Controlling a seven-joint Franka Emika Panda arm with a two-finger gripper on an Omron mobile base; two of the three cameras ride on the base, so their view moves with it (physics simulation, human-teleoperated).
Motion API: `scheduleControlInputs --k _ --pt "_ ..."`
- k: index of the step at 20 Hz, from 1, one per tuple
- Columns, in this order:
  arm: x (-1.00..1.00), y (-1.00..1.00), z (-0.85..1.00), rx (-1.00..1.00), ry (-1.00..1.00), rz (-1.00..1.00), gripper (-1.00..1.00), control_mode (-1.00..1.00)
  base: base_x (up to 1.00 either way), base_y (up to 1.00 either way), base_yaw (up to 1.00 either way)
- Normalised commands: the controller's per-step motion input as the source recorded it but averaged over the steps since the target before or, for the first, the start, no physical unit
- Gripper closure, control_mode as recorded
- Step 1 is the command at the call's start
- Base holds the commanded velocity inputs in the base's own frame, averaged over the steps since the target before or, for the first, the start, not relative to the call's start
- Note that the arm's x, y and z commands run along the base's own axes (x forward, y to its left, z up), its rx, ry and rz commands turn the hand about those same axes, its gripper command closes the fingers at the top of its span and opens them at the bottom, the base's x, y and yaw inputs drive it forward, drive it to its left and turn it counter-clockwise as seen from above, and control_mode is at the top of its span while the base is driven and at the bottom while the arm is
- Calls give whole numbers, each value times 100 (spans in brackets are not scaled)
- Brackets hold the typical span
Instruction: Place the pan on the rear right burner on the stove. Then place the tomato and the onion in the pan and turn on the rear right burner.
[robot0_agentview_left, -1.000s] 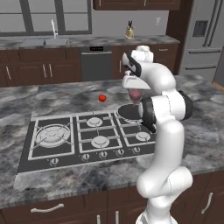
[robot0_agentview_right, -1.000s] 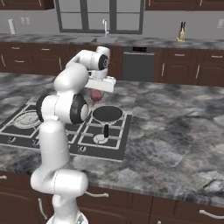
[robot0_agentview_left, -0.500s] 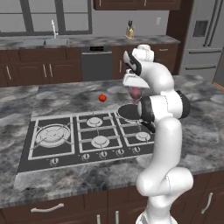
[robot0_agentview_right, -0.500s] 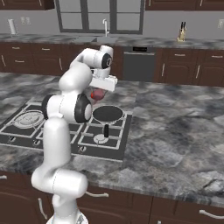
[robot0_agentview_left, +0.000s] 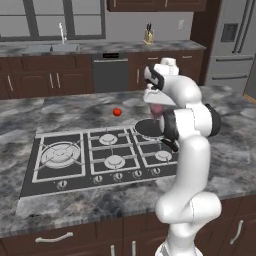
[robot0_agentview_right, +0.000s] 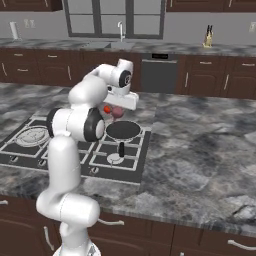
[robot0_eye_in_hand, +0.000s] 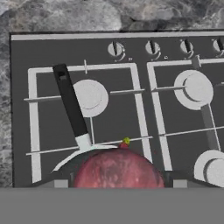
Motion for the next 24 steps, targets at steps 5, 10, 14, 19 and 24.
scheduleControlInputs --k 5,10,14,19,24 --pt "-1 2 -59 0 -28 0 100 -100 0 0 0" --pt "19 25 -43 -1 -24 0 100 -100 0 0 0" --pt "25 21 -11 -3 -9 0 100 -100 0 0 0" --pt "40 -5 12 -4 0 0 100 -100 0 0 0" --pt "55 -36 19 0 3 0 100 -100 0 0 0"
